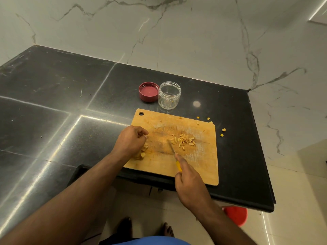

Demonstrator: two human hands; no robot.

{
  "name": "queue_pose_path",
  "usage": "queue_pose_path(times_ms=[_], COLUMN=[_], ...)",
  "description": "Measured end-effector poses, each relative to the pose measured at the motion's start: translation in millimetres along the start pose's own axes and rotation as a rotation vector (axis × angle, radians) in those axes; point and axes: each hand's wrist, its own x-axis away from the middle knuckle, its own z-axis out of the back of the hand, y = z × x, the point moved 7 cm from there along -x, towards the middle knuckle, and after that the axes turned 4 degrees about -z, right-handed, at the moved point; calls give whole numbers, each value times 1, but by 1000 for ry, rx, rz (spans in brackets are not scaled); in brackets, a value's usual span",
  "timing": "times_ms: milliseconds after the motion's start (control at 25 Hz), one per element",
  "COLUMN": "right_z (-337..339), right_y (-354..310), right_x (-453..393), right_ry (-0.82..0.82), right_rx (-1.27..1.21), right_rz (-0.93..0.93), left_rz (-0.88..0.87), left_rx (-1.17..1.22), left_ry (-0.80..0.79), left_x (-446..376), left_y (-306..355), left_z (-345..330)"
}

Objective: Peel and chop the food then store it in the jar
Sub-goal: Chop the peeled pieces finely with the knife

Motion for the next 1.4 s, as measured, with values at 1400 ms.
queue_pose_path(times_ms=[1400], right_z=[14], right_y=[-5], right_x=[10], right_ry=[-5], right_rx=[-37], right_rz=[-27], left_rz=[-39], left_rx=[-94], left_ry=[-19], left_x=[-8], left_y=[1], left_z=[6])
